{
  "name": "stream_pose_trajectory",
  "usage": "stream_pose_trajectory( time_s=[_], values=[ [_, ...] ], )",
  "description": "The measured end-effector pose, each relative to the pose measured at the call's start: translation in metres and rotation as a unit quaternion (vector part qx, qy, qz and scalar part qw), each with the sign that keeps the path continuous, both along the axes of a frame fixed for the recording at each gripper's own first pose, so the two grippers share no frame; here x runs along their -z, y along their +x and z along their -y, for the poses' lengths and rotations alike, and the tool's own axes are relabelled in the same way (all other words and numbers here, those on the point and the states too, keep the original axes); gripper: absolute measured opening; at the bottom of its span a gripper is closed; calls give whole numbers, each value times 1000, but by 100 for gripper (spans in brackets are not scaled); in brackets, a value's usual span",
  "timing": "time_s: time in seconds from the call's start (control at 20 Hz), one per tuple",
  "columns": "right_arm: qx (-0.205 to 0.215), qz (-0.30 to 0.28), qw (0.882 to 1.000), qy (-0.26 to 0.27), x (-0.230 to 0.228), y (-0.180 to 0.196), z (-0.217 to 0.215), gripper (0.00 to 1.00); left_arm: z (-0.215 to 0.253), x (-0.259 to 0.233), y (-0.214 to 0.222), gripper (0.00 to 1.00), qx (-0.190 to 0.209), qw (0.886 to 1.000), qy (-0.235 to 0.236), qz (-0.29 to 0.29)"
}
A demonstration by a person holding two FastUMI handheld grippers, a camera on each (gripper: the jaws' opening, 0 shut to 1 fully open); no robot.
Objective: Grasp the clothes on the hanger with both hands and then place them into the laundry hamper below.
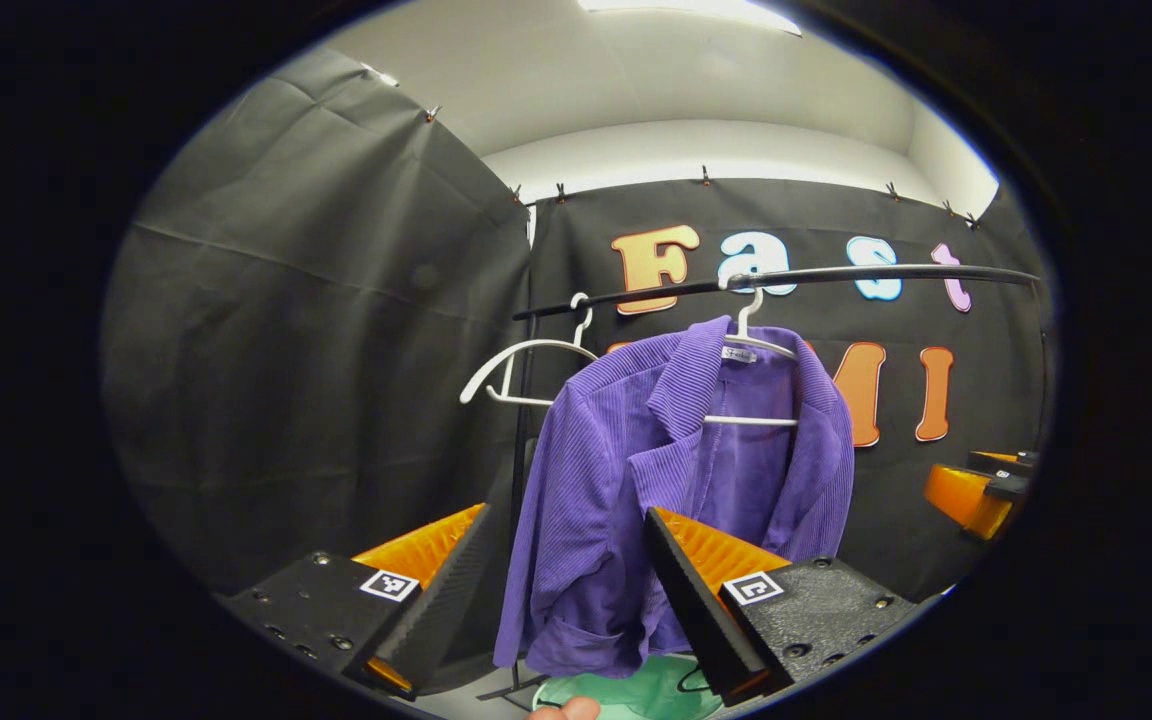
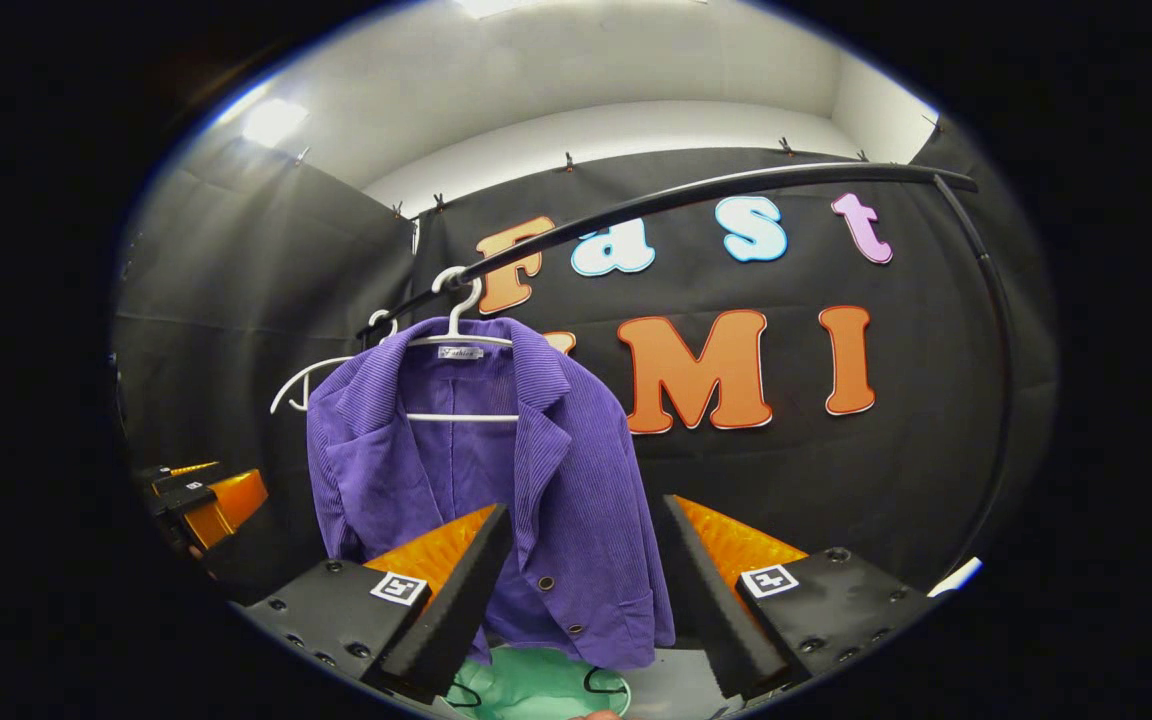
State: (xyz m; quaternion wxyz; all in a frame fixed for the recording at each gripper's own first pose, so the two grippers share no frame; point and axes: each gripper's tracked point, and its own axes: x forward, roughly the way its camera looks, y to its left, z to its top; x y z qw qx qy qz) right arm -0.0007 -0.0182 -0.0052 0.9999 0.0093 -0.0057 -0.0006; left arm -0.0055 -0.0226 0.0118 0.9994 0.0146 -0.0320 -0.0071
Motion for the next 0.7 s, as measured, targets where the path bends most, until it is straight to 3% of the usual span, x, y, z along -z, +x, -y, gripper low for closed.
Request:
stream_pose_trajectory(
  time_s=[0.3,0.55,0.7],
  values=[
    [-5,16,1000,6,-19,-12,-5,92,-5,-10,-5,96,-1,1000,4,6],
    [-8,22,1000,6,-18,-25,-12,92,4,1,-13,93,16,999,-24,-14],
    [-15,19,1000,14,-13,-25,-17,92,0,3,-13,92,14,1000,-12,-12]
  ],
)
